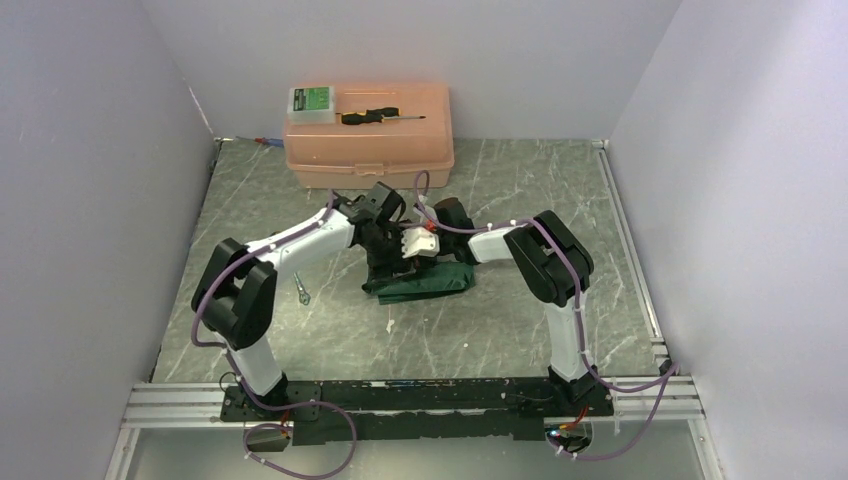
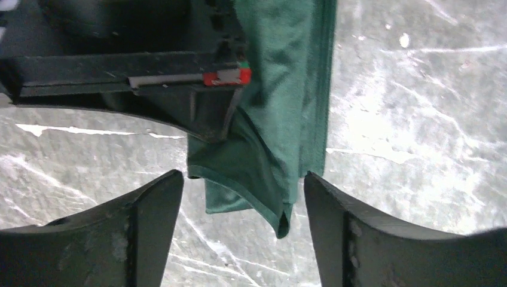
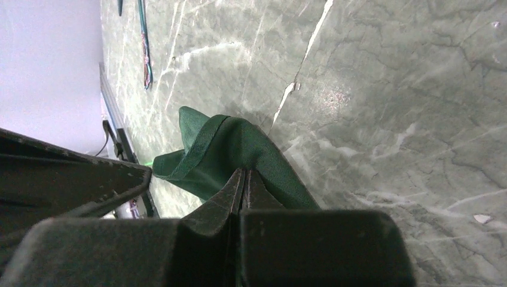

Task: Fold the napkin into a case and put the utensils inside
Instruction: Smooth out the smaller rectangle-folded napkin at the center of the board, then pick up the smaller rectangle-folded napkin from the center of the board, then turn over the rectangle-folded napkin at the center of the board.

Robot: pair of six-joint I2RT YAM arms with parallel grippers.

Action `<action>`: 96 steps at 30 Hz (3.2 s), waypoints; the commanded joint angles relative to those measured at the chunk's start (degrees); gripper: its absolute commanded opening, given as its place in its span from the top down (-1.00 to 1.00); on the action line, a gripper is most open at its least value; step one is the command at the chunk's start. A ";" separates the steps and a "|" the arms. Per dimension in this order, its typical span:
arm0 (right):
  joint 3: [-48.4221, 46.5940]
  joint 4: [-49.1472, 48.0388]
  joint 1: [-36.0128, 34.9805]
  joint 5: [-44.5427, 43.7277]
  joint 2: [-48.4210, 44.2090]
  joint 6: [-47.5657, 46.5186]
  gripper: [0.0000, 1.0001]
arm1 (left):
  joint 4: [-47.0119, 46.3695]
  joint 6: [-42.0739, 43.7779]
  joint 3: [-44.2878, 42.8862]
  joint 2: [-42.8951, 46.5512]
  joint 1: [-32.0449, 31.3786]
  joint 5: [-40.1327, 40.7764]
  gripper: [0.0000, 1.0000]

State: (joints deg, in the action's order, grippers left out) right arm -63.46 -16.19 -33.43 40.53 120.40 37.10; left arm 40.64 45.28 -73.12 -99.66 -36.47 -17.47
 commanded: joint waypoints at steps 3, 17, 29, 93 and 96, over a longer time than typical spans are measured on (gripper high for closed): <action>3.23 4.68 -0.33 -6.40 1.71 -4.23 1.00 | 3.20 3.25 5.03 4.32 0.58 -4.81 -0.81; 4.47 4.04 -0.14 -6.11 1.68 -4.07 1.00 | -12.39 6.75 16.15 7.05 -3.10 3.33 -0.88; 5.44 3.18 0.21 -5.74 0.91 -3.60 1.00 | -11.32 4.99 15.51 -0.71 -3.35 6.68 -0.87; 22.66 25.21 9.11 -9.91 -50.40 -10.18 0.44 | 55.99 7.28 -19.13 -38.05 17.16 -66.08 0.95; 26.66 23.81 6.80 -9.54 -52.74 -6.33 0.40 | 56.01 7.05 -18.24 -38.43 18.41 -67.94 0.95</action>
State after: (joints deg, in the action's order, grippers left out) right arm -40.03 8.99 -25.02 32.47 71.37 25.04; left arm 88.14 51.35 -91.31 -138.63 -19.64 -78.91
